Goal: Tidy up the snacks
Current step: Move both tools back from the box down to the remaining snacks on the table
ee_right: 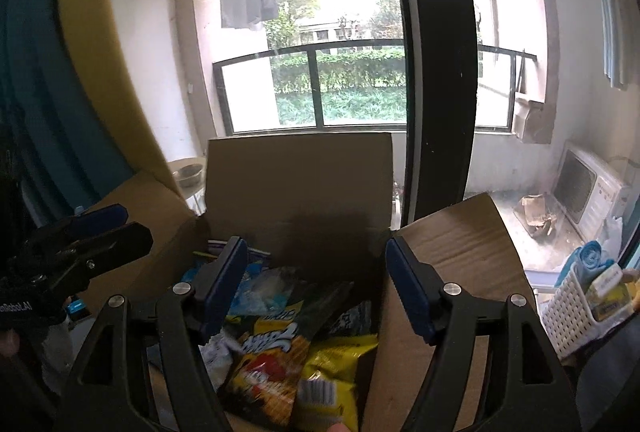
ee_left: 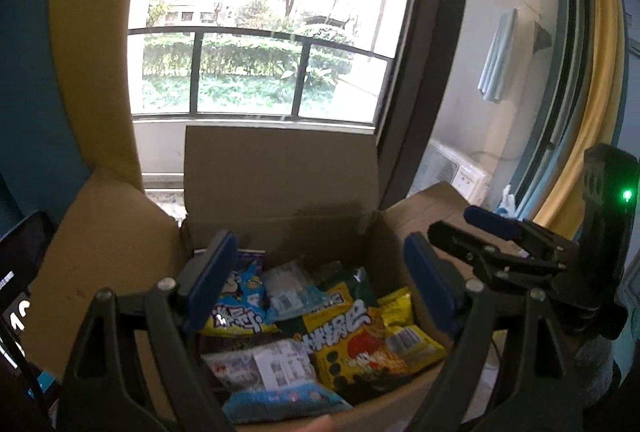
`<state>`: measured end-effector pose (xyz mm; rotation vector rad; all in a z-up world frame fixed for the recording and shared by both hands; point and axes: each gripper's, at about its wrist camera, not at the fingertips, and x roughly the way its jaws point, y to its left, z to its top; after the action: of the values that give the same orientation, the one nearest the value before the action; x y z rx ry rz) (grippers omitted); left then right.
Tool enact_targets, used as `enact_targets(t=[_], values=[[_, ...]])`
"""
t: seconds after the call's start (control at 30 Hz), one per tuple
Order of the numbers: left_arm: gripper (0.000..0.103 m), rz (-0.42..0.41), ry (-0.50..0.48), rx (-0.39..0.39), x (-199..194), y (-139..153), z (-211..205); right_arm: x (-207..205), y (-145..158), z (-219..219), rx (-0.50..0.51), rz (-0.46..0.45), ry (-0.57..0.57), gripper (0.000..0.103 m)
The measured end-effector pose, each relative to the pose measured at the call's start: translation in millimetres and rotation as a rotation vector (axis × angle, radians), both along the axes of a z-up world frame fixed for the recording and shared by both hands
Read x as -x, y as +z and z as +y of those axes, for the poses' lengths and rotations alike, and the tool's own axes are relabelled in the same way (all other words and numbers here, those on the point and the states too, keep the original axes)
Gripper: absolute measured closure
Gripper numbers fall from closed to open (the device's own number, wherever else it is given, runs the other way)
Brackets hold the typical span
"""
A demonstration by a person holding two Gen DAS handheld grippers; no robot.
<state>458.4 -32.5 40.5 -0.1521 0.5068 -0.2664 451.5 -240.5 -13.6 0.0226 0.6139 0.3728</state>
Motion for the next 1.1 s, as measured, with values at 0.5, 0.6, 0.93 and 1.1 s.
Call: enact_targets(t=[0.5, 0.6, 0.93, 1.1], values=[[0.016, -0.036, -0.027, -0.022, 93, 14, 6, 84, 26, 5, 0.035, -0.026, 0.023, 0.028], [0.016, -0.035, -0.033, -0.028, 113, 11, 8, 104, 25, 5, 0.044, -0.021, 0.030, 0.028], [0.016, -0.009, -0.030, -0.017, 180, -10, 23, 174, 8, 14, 0.070, 0.015, 0.072, 0.028], [0.016, -0.015, -0.009, -0.023, 215, -20, 33, 203, -2, 13, 0.067, 0.039, 0.075, 0.028]])
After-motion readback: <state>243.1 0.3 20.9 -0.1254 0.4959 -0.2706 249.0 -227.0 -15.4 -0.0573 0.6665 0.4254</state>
